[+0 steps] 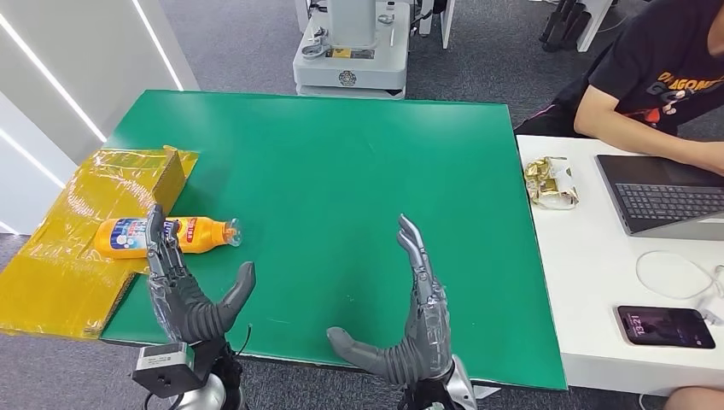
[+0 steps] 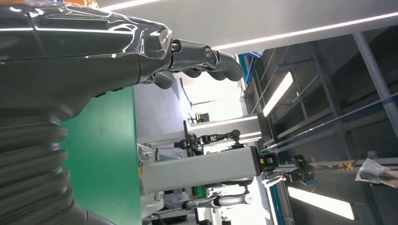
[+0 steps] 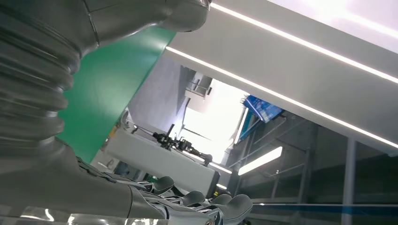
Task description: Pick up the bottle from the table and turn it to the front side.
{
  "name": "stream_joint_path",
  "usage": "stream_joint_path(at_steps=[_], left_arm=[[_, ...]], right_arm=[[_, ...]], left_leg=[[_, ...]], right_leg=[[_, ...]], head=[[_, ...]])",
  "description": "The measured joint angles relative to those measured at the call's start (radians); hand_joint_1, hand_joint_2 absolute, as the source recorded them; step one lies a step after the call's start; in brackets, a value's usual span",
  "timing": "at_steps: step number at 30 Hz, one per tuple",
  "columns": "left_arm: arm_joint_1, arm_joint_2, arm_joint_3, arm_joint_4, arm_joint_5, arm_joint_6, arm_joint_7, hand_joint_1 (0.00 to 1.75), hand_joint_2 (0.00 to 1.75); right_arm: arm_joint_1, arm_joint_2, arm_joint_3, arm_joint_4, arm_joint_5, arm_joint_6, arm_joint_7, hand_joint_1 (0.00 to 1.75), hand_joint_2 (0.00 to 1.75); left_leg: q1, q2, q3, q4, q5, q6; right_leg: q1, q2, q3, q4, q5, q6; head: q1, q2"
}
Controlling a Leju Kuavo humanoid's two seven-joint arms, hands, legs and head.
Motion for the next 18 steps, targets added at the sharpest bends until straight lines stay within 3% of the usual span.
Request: stream_joint_path(at_steps=[10, 18], left_arm=[[0.027, -0.001, -0.002, -0.017, -0.029, 0.032, 0.000, 0.00, 1.75], [0.031, -0.002, -0.003, -0.017, -0.001, -0.002, 0.000, 0.00, 1.75]], right_arm=[[0.021, 0.000, 0.000, -0.002, 0.023, -0.001, 0.034, 0.00, 1.75], [0.038, 0.000, -0.005, -0.021, 0.048, -0.004, 0.056, 0.00, 1.75]], left_leg=[[0.000, 0.000, 0.000, 0.000, 0.000, 0.000], [0.000, 0.000, 0.000, 0.000, 0.000, 0.000]], right_leg=[[0.000, 0.000, 0.000, 0.000, 0.000, 0.000], [0.000, 0.000, 0.000, 0.000, 0.000, 0.000]], head=[[0.000, 0.000], [0.000, 0.000]])
